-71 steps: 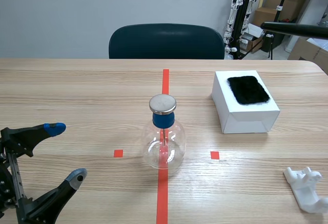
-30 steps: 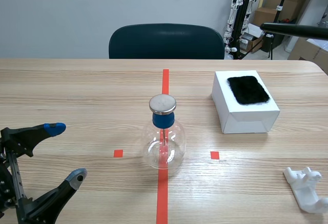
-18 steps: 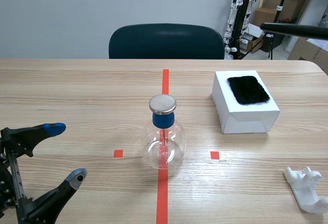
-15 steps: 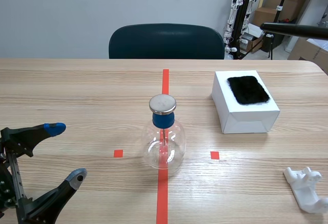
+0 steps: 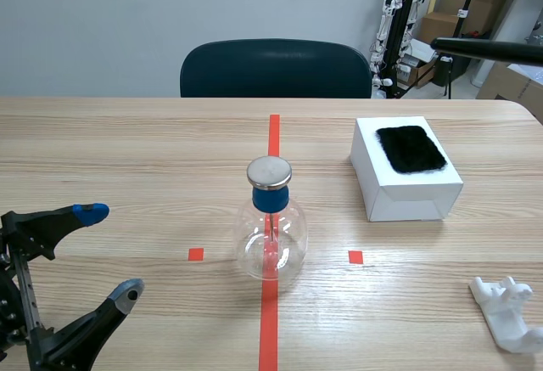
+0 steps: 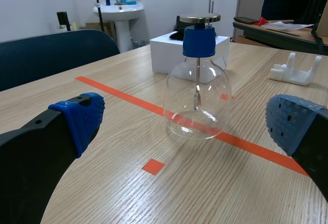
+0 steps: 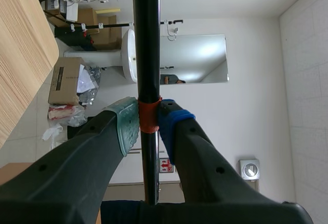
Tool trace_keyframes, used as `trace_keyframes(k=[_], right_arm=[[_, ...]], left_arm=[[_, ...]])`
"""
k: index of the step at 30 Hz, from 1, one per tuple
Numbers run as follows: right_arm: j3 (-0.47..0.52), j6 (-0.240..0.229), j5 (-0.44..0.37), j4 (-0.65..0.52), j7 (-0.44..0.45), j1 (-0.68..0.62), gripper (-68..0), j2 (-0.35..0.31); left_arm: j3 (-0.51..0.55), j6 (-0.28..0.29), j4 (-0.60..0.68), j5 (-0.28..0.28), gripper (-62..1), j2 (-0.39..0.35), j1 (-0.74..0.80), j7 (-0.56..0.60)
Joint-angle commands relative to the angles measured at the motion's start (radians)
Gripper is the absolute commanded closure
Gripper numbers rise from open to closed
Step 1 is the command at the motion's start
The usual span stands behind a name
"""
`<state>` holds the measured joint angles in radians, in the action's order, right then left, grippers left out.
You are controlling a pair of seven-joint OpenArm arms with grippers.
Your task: Do the electroscope experiment. move the rod toward and away from the electroscope
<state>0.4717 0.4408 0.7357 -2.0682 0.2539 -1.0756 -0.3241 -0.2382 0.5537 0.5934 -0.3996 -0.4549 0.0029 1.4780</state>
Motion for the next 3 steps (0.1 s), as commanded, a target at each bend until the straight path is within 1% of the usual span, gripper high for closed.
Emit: trace_keyframes(k=[1, 3], right_arm=[[0.013, 0.014, -0.003, -0.005, 0.000, 0.009, -0.6, -0.008], [0.013, 0.014, -0.003, -0.005, 0.000, 0.009, -0.6, -0.008]], left_arm=[[0.001, 0.002, 0.015, 0.013, -62.3, -0.008, -0.003, 0.019], [0.001, 0.002, 0.015, 0.013, -62.3, -0.008, -0.003, 0.019]])
